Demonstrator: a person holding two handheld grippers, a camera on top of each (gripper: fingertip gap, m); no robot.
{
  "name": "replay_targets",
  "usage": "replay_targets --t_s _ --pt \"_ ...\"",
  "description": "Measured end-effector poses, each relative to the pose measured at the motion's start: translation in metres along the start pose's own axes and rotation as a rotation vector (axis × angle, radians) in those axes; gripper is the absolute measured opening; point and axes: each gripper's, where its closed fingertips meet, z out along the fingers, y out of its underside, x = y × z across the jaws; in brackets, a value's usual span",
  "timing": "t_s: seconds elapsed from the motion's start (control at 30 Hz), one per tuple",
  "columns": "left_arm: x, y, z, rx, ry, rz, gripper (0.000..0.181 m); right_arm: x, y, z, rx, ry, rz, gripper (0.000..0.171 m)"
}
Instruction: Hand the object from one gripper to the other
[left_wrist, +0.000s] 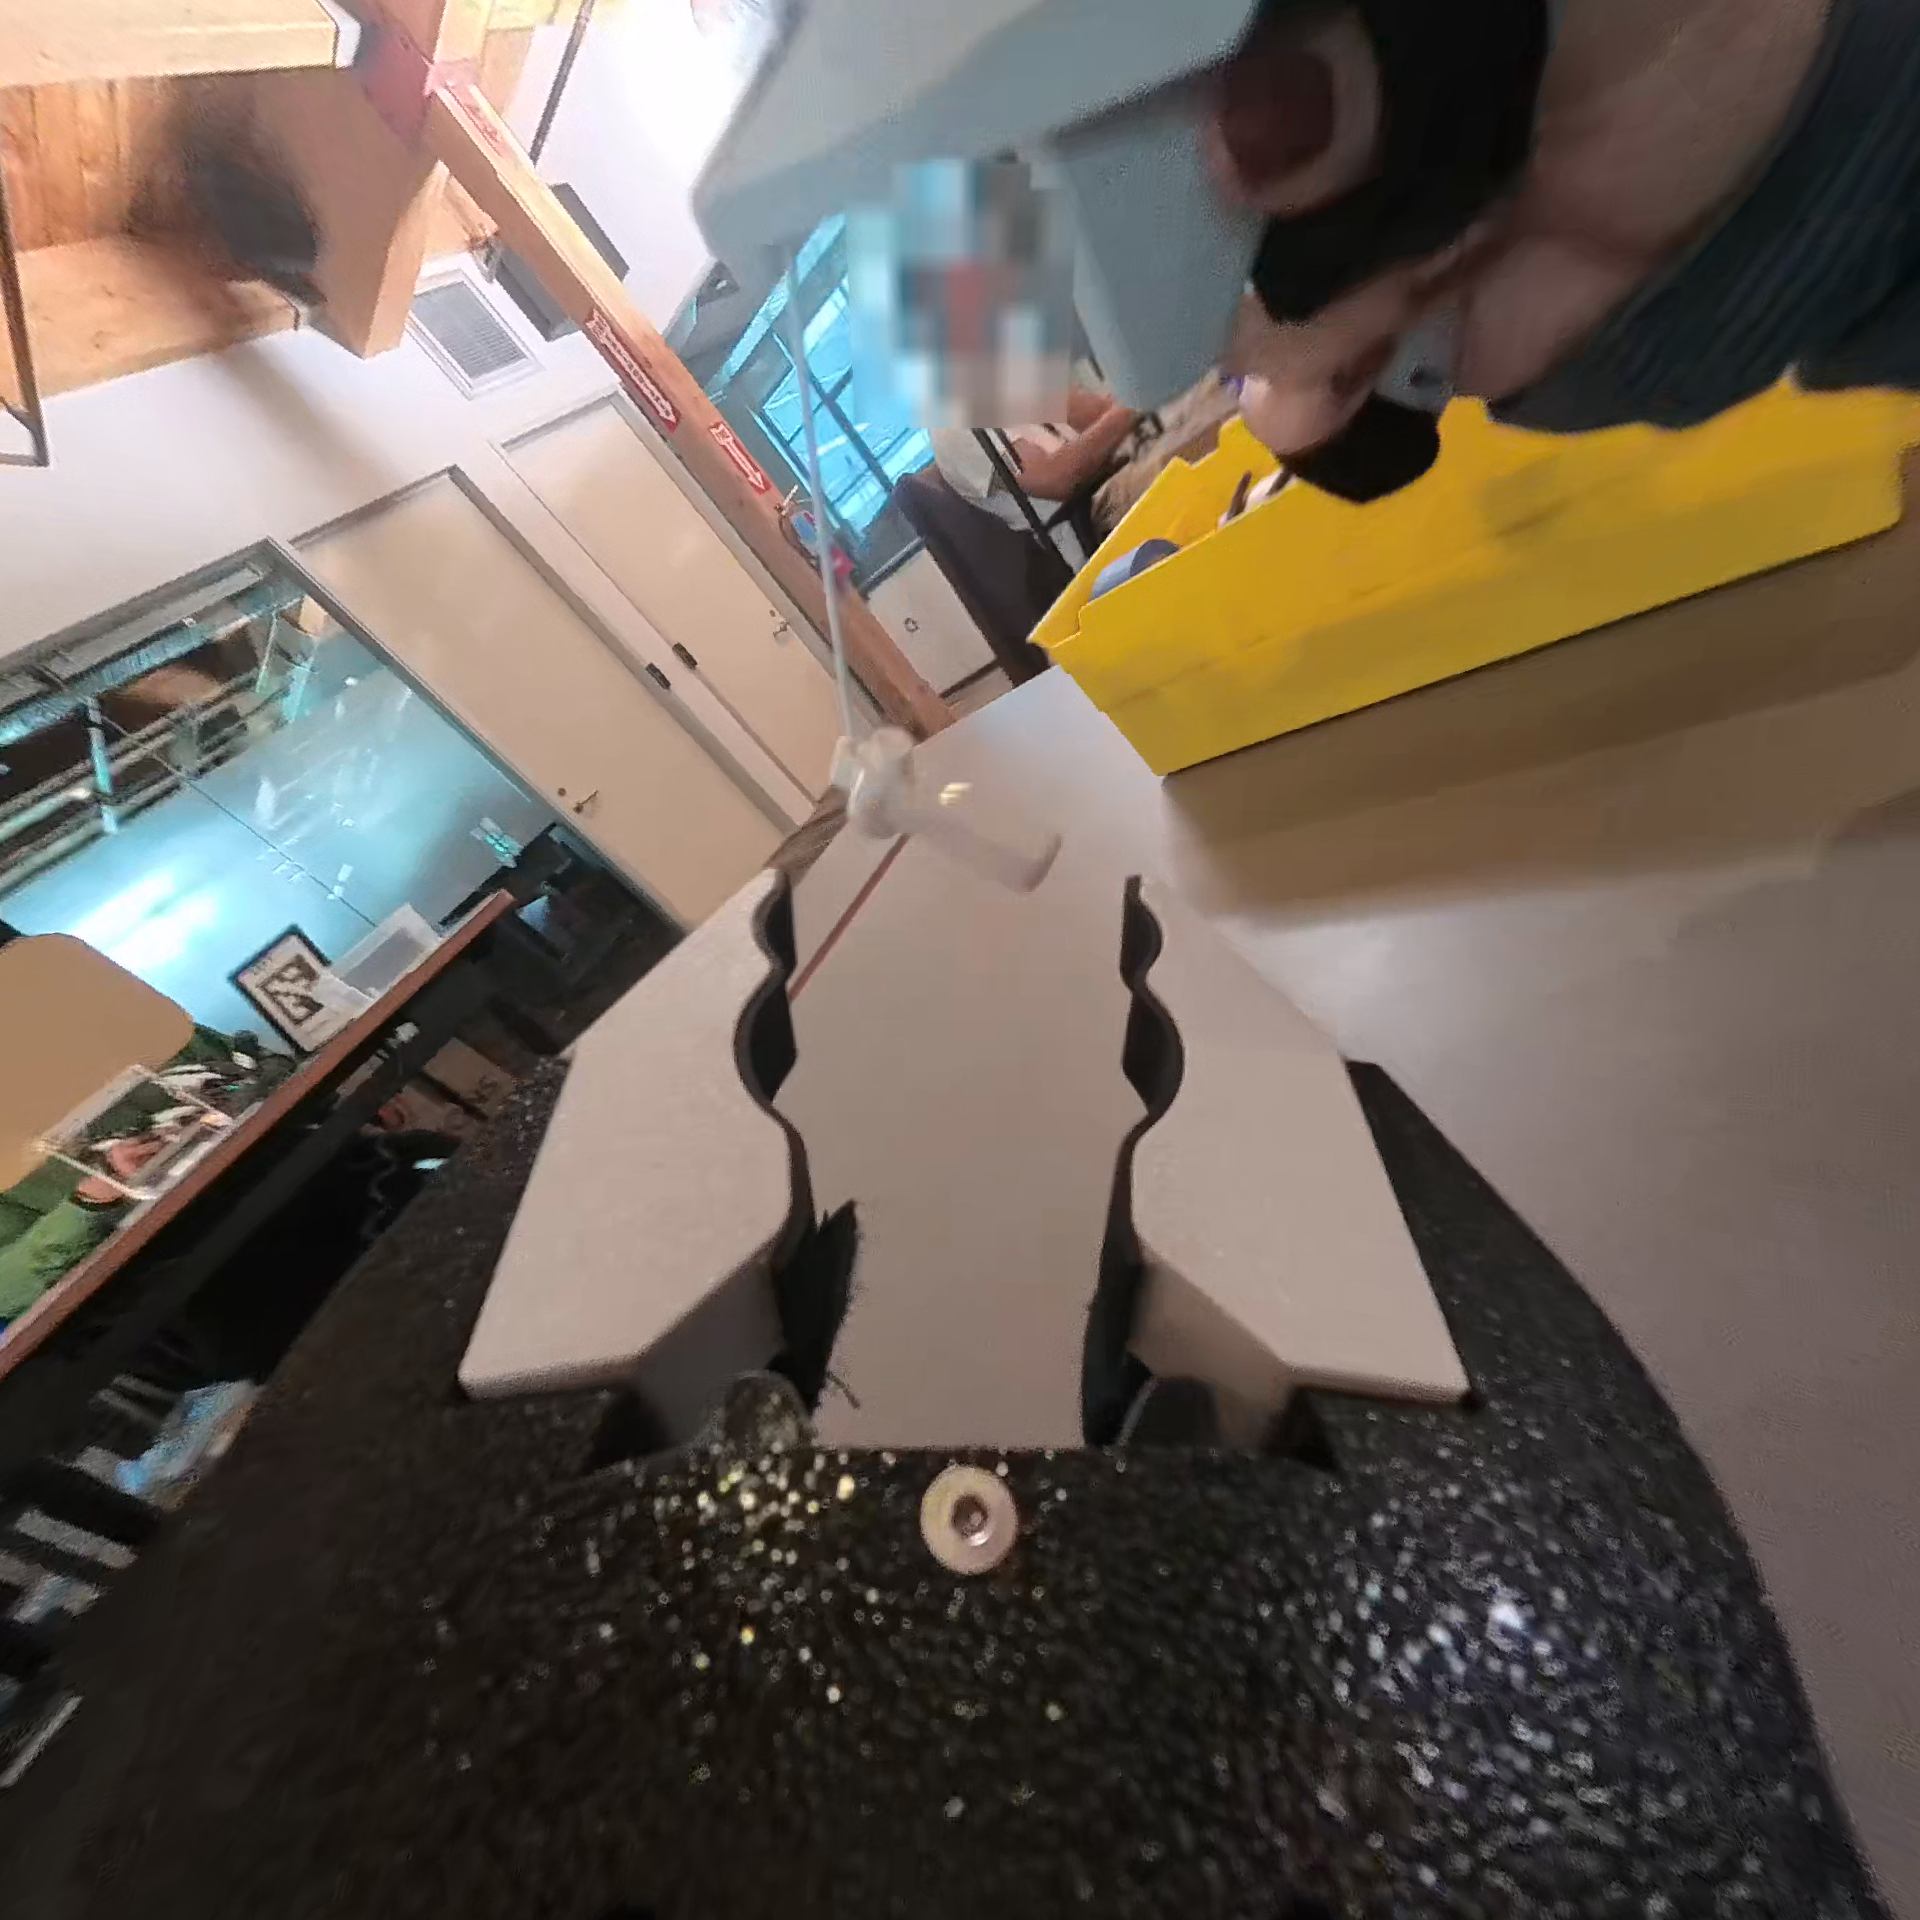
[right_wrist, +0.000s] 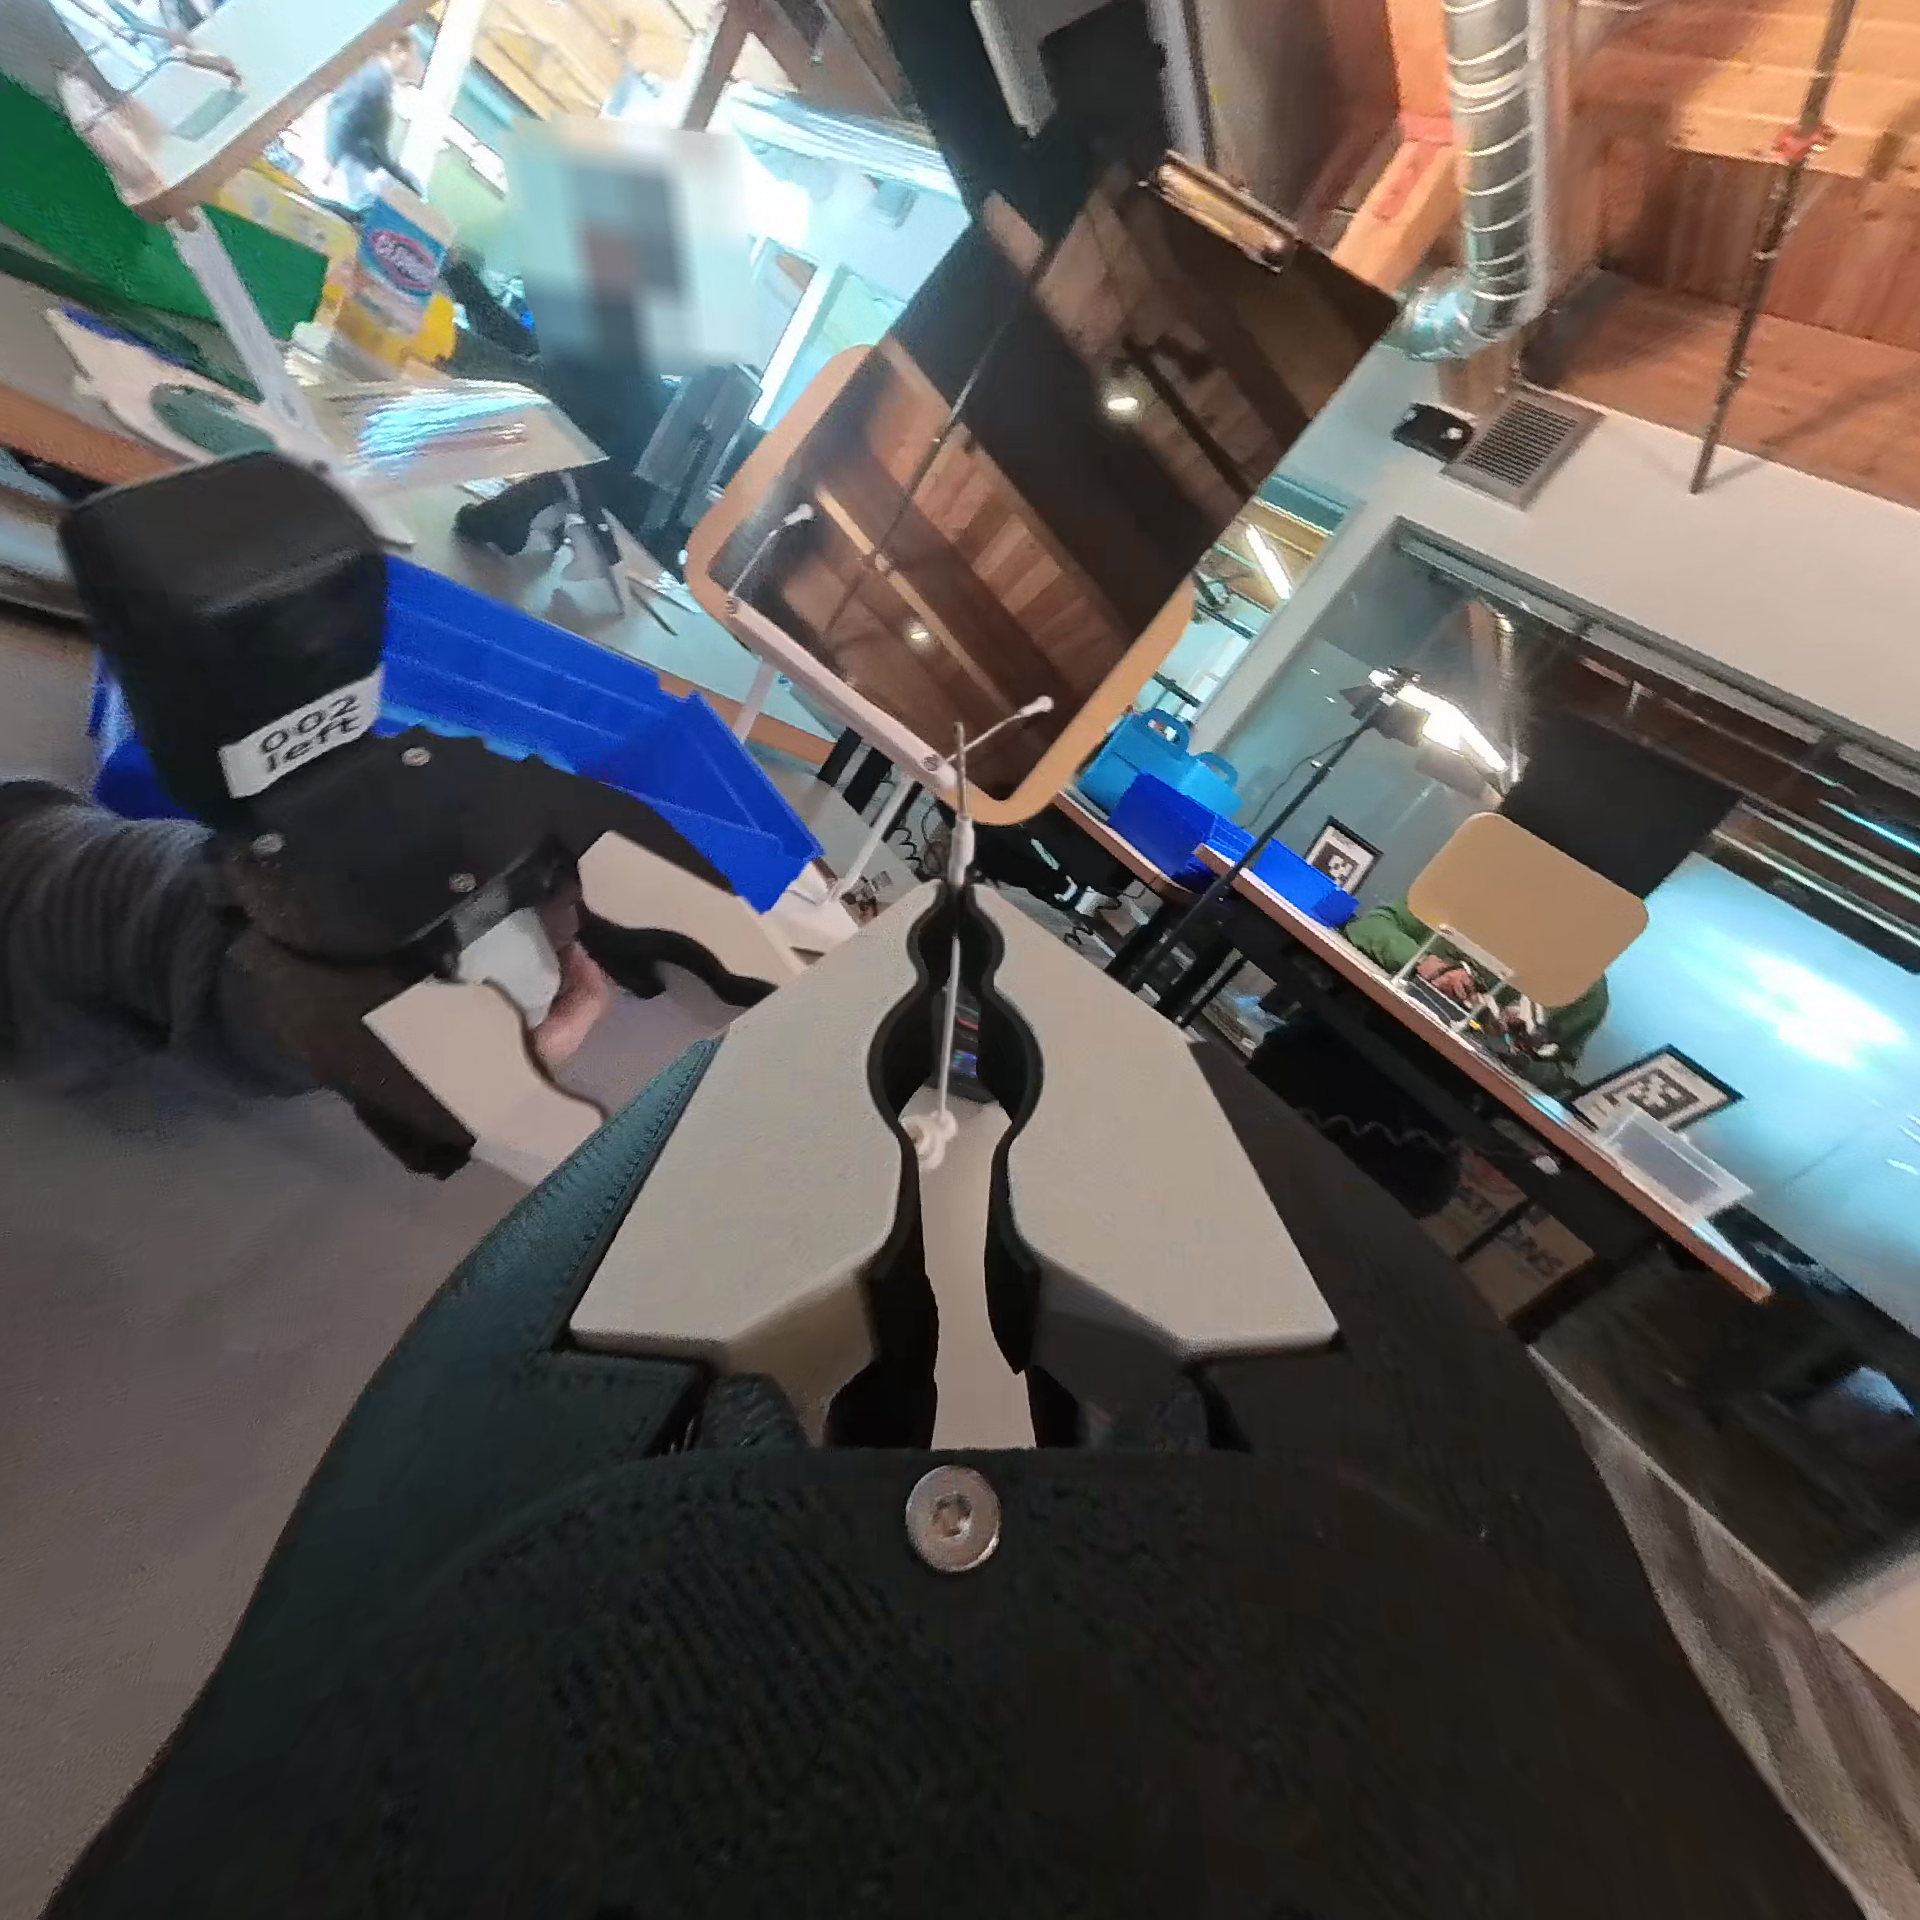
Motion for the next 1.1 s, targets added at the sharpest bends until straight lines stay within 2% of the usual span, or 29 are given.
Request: replay_targets --t_s 0.1,0.17,0.27,0.37,0.5,0.73,0.83,0.9,0.93,1.03,1.1 --pt "-0.002 0.011 0.004 -0.062 -0.054 0.107 0.075 0.009 -0.002 -0.003 0.012 0.022 0.067 0.0" --pt "0.004 0.014 0.007 -0.079 -0.042 0.154 0.094 0.011 -0.007 -0.004 0.041 0.018 0.137 0.0" --pt "0.004 -0.001 0.005 -0.024 -0.109 0.24 0.104 0.012 -0.015 -0.004 0.085 0.005 0.242 0.0" --pt "-0.005 -0.022 -0.004 0.045 -0.245 0.367 0.095 0.012 -0.022 -0.004 0.129 -0.017 0.371 0.0" --pt "-0.011 -0.029 -0.011 0.07 -0.337 0.47 0.08 0.007 -0.03 -0.002 0.199 -0.099 0.589 0.0" --pt "-0.017 -0.053 -0.029 0.174 -0.408 0.483 0.039 0.012 -0.011 0.005 0.175 -0.091 0.747 0.0" --pt "-0.012 -0.051 -0.029 0.167 -0.372 0.519 0.022 0.016 -0.001 0.006 0.154 -0.076 0.771 0.0" --pt "-0.012 -0.045 -0.024 0.141 -0.337 0.481 0.01 0.016 0.008 0.008 0.109 -0.079 0.77 0.0" --pt "-0.013 -0.042 -0.022 0.131 -0.311 0.423 0.01 0.015 0.014 0.009 0.075 -0.083 0.77 0.0" --pt "-0.029 -0.035 -0.022 0.137 -0.253 0.129 0.009 0.017 0.029 0.009 0.003 -0.066 0.699 0.001" --pt "-0.045 -0.031 -0.025 0.171 -0.217 -0.131 0.009 0.021 0.037 0.008 -0.04 -0.029 0.57 0.024"
